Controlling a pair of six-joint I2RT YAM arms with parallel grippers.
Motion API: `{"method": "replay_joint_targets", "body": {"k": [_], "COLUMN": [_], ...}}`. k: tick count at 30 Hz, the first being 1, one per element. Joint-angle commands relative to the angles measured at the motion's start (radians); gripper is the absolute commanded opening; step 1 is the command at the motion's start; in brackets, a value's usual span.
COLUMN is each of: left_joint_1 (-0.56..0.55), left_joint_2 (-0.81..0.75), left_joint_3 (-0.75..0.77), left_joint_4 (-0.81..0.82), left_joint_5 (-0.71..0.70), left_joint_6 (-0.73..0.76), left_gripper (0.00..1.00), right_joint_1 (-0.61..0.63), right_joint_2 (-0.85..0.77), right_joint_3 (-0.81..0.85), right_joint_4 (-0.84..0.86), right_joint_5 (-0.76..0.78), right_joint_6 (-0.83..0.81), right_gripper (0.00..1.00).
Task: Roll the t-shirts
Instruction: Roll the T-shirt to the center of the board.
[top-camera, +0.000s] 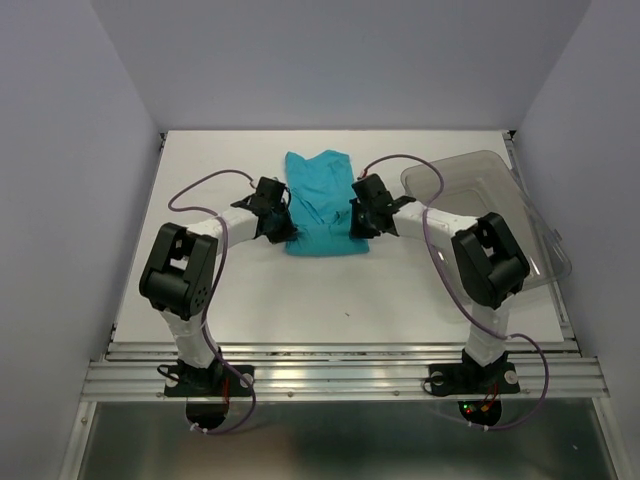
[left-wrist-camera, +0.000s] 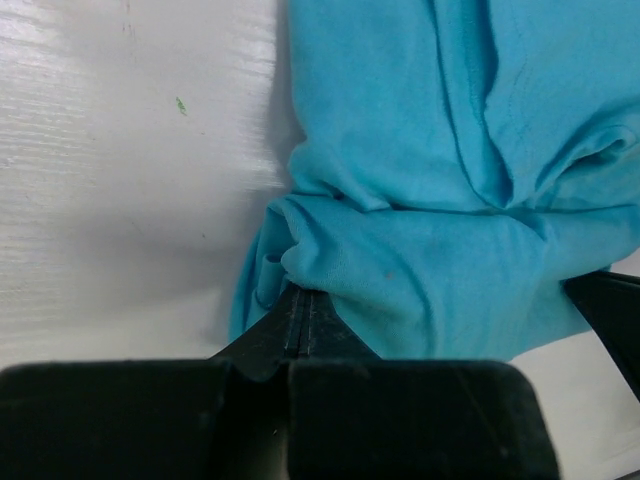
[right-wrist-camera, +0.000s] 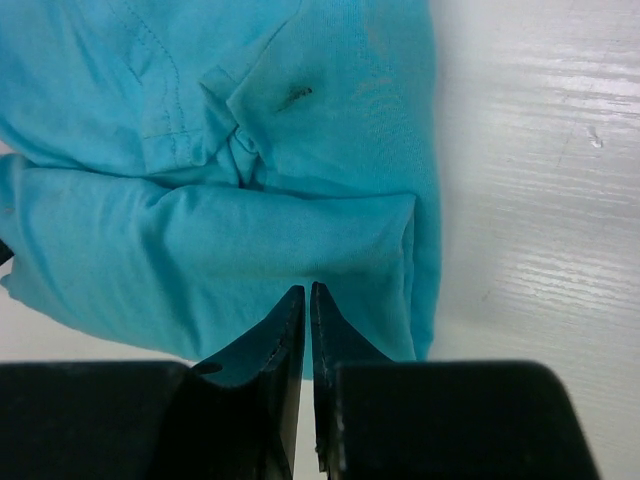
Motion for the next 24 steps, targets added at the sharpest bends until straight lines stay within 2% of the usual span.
{"method": "replay_joint_targets", "body": {"k": [1,4,7,11,14,19,24], "left_joint_1": [0.011,0.016,0.017,0.019,0.022,0.04,0.056], "left_joint_2": [0.022,0.019,-0.016,-0.106,-0.117,0.028,0.194], "left_joint_3": [0.03,0.017,0.006,0.049,0.093,0.303,0.498], "left_joint_4": [-0.004,-0.012,-0.031,-0.067,-0.075,-0.145,-0.171], "left_joint_5": [-0.015,-0.018,-0.021,-0.027,-0.041,-0.061,-0.074], "left_joint_6": [0.031,0.036,0.048,0.057,0.065,0.096,0.125], "left_gripper": [0.0,0.0,0.0,0.0,0.0,0.0,0.01], "right_joint_1": [0.0,-0.013,-0.013,-0.013,0.01,0.02,-0.017], "right_joint_2": [0.063,0.047,-0.002,-0.074,-0.068,0.022,0.06], "right_joint_3": [0.015,-0.017,-0.014,0.012,0.053,0.151,0.193], "right_joint_4": [0.009,0.001,-0.034,-0.023,-0.013,-0.016,-0.019], "right_joint_5": [0.075,0.172,0.193,0.094,0.051,0.08,0.026], "right_joint_6": [-0.001,-0.02,-0.04,-0.042,-0.035,-0.026,-0.015], "right_gripper": [0.12,0.12,0.12,0.12,0.13,0.13,0.13]}}
